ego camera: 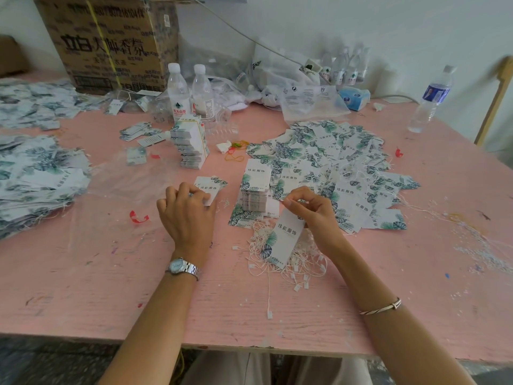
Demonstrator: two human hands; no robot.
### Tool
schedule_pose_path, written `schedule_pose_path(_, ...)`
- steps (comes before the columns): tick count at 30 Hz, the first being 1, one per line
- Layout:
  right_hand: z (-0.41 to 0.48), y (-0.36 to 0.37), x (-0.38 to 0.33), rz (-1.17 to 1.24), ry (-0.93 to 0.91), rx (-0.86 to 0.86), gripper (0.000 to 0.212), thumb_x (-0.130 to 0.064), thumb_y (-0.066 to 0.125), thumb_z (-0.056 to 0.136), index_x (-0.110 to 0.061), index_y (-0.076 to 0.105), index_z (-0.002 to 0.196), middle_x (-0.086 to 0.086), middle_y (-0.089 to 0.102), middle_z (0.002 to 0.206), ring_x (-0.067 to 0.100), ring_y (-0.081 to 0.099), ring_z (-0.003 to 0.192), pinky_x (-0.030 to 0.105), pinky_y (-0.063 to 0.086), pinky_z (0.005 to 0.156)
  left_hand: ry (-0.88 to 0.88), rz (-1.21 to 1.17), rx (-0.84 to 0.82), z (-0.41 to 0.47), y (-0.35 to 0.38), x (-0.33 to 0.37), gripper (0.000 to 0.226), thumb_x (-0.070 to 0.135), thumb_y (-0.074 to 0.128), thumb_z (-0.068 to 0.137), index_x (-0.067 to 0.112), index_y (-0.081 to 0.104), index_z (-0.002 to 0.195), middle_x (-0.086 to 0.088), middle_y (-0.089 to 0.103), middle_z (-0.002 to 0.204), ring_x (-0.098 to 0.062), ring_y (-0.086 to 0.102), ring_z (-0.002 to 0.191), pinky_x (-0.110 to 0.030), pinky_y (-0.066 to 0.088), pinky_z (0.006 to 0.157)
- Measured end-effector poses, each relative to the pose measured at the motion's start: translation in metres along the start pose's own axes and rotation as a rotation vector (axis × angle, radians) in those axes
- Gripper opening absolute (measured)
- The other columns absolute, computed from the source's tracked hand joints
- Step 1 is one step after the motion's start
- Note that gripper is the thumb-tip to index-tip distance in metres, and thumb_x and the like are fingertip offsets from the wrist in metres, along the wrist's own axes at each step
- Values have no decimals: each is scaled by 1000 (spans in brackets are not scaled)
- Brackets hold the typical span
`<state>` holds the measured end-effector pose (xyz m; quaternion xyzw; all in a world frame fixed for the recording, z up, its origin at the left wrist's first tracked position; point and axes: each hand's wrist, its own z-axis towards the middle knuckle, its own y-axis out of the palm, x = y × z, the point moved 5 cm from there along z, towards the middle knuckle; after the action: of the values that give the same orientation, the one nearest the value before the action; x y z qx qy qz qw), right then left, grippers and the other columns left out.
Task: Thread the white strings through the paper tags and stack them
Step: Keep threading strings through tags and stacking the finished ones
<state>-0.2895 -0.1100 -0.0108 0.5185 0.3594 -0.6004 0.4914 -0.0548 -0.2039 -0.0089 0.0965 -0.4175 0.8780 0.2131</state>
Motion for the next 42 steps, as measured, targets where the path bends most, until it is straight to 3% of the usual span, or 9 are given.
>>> schedule_pose_path(3, 0, 0, 0, -20, 0, -5, 8, -8, 68, 88, -4, 67, 81, -1, 61, 86, 14, 65, 64, 20, 45, 53, 13, -32, 78, -1, -4, 2, 15, 27, 82, 81, 15, 79, 88, -2, 68, 96, -29, 53, 87, -40, 29, 72)
schedule_pose_path(7, -1, 2, -1, -37, -6, -18, 8, -5, 67, 90, -4, 67, 82, 4, 61, 87, 14, 65, 63, 19, 45, 53, 102, -118, 352, -4, -17, 8, 5, 22, 78, 86, 18, 77, 83, 1, 69, 91, -24, 51, 80, -35, 26, 69)
schedule_pose_path(12, -2, 4, -4, -35, 3, -2, 8, -14, 68, 89, -8, 68, 83, 6, 62, 84, 18, 63, 63, 20, 44, 51, 404, -214, 586, -20, -31, 38, 15, 32, 84, 84, 25, 76, 73, 9, 71, 84, -15, 49, 79, -37, 28, 74)
schedule_pose_path(16, -4, 1, -7, -47, 17, 30, 10, -29, 73, 88, -20, 71, 83, 16, 59, 78, 33, 53, 68, 29, 38, 52, 577, -292, 594, -37, -33, 59, 16, 35, 84, 84, 27, 78, 71, 13, 72, 81, -12, 52, 78, -38, 27, 76)
schedule_pose_path(21, -5, -1, -11, -14, 42, 62, 7, -27, 67, 85, -30, 72, 82, 0, 69, 76, 17, 65, 65, 25, 50, 50, 661, -338, 594, -48, -35, 70, 15, 36, 84, 83, 28, 77, 72, 16, 70, 78, -11, 53, 80, -36, 25, 86)
schedule_pose_path(25, -7, -1, -12, 12, 47, 56, 13, -24, 63, 87, -30, 74, 86, 0, 75, 83, 17, 70, 71, 26, 53, 51, 655, -354, 551, -47, -35, 73, 15, 35, 84, 83, 28, 78, 71, 16, 70, 77, -11, 53, 79, -36, 26, 80)
schedule_pose_path(30, -5, -2, -11, 25, 64, 70, 16, -26, 63, 86, -34, 76, 81, -3, 75, 85, 16, 70, 74, 30, 54, 55, 650, -348, 512, -47, -34, 75, 17, 37, 85, 81, 28, 78, 69, 15, 71, 78, -11, 52, 78, -36, 25, 83)
schedule_pose_path(37, -4, -1, -11, 57, 52, 42, 17, -23, 63, 87, -31, 76, 79, -5, 74, 83, 12, 69, 71, 24, 53, 54, 654, -354, 505, -48, -34, 75, 15, 36, 86, 80, 27, 79, 70, 14, 71, 77, -12, 53, 77, -35, 23, 91)
schedule_pose_path(42, -3, -3, -7, 37, 64, 56, 32, -8, 56, 99, -29, 75, 85, -3, 76, 88, 14, 71, 74, 26, 55, 54, 695, -370, 495, -49, -35, 76, 12, 34, 87, 79, 27, 80, 73, 14, 71, 78, -11, 53, 77, -36, 26, 84)
